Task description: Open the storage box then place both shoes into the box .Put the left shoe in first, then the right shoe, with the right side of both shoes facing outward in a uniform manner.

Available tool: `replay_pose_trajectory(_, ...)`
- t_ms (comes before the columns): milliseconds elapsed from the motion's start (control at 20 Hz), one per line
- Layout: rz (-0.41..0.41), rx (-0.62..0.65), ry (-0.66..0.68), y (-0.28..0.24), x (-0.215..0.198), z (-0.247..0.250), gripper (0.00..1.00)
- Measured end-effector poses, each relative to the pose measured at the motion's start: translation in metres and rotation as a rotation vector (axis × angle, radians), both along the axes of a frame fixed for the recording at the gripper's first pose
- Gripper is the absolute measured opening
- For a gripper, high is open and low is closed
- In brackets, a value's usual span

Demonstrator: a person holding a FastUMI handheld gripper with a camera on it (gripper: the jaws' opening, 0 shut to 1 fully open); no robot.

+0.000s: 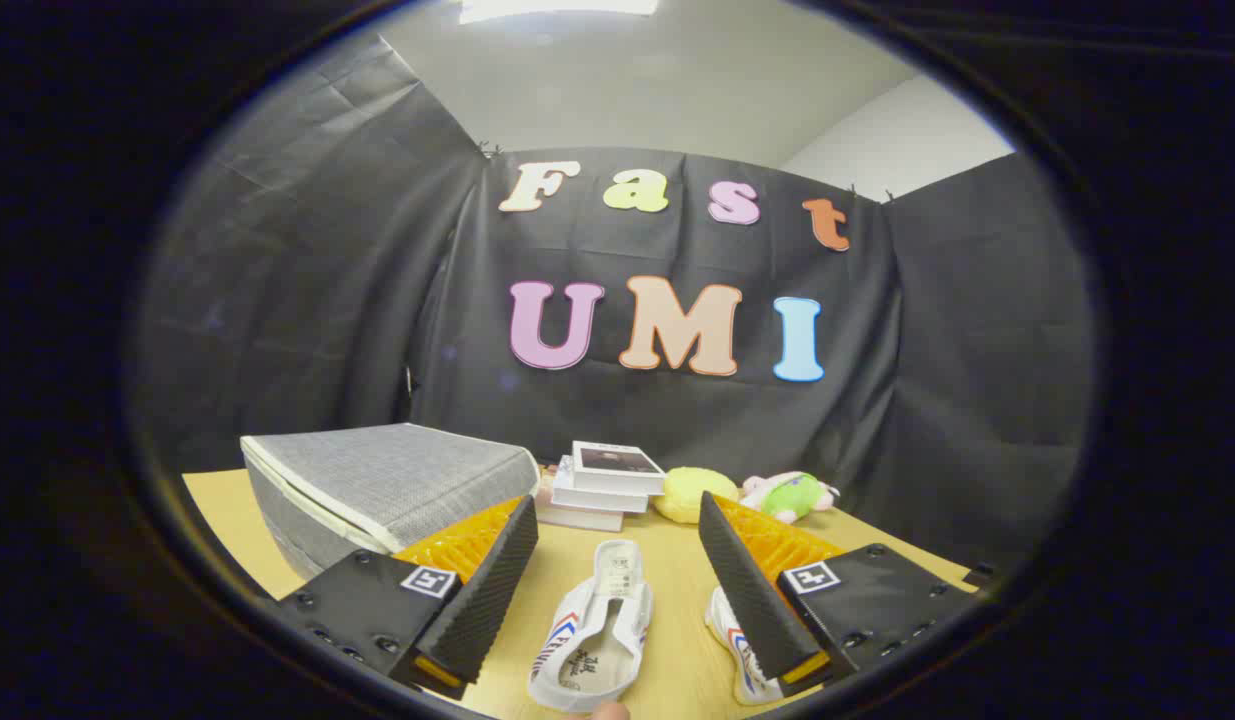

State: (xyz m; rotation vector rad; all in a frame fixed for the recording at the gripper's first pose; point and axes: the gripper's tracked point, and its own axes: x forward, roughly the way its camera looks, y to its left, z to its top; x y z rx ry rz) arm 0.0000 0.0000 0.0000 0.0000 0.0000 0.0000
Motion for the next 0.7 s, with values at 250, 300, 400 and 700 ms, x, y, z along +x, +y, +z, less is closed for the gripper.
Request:
replay_pose_trajectory(250,-0.012,0.024,0.005,-0.0044,0.0006,-0.0015,1.0)
replay_pose_trajectory(300,-0.011,0.031,0.004,-0.0049,0.0008,-0.0009,1.0)
replay_pose_trajectory(400,-0.01,0.041,0.005,-0.0061,0.0007,-0.0015,1.0)
replay_pose_trajectory(700,0.006,0.07,0.001,-0.0065,0.0005,-0.0021,1.0)
